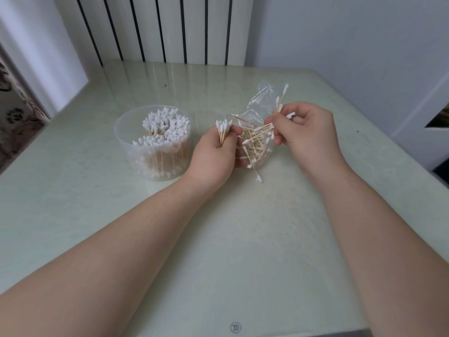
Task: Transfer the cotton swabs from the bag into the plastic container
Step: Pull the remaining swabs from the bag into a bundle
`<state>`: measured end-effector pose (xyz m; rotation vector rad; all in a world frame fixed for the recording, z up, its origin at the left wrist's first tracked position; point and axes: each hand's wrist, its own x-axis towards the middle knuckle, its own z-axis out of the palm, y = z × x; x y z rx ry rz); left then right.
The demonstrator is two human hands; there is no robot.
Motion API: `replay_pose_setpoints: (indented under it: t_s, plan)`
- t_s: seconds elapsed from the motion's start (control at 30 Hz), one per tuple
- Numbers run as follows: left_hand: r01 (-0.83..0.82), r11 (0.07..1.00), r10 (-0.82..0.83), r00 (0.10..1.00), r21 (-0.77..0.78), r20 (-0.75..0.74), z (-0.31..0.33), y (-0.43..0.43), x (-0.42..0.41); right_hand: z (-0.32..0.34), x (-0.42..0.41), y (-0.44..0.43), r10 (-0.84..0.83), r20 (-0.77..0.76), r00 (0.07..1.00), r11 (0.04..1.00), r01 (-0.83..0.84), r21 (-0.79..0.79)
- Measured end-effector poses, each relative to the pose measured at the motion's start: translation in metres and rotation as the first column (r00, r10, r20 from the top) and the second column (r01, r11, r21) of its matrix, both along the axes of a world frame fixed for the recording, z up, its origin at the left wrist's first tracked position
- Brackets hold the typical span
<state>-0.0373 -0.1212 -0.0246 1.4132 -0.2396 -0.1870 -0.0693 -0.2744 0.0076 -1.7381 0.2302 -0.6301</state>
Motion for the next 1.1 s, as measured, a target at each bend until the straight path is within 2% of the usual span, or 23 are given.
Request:
replay_pose_setpoints:
  t_s: [0.07,0.13,0.2,0.3,0.37,0.6,0.77,1.1]
  plan:
    - [-0.007,1.000,0.007,1.000,-0.012,0.011,0.001,0.000,-0.001,0.001,0.000,-0.001,0.003,0.015,1.000,1.000,-0.004,0.031]
    - [-0.032,0.999,0.032,0.999,-0.015,0.019,0.001,0.001,0.000,0.000,-0.001,-0.003,-0.002,0.015,1.000,1.000,0.002,-0.028]
    - [-0.057,0.998,0.057,0.998,-0.017,0.021,0.001,0.001,0.001,-0.004,-0.002,-0.004,0.003,0.003,1.000,0.985,-0.002,-0.174]
    - [-0.066,0.997,0.067,0.998,-0.042,0.011,0.001,0.001,0.000,-0.013,-0.001,-0.002,0.033,-0.059,0.998,0.895,-0.055,-0.443]
    - [-0.047,0.997,0.047,0.999,-0.066,0.003,0.002,0.002,0.000,-0.016,-0.002,0.001,0.087,-0.105,0.991,0.841,-0.130,-0.526]
    - [-0.023,0.995,0.022,1.000,-0.101,-0.011,0.002,0.003,0.001,-0.015,-0.010,0.007,0.281,-0.298,0.912,0.766,-0.400,-0.503]
    - [0.017,0.994,-0.020,1.000,-0.109,-0.024,0.004,0.004,-0.001,-0.015,-0.007,0.007,0.191,-0.294,0.937,0.730,-0.336,-0.596]
    - [0.058,0.977,-0.074,0.995,-0.205,-0.074,0.010,0.005,-0.004,-0.013,-0.007,0.007,0.184,-0.305,0.934,0.730,-0.338,-0.594]
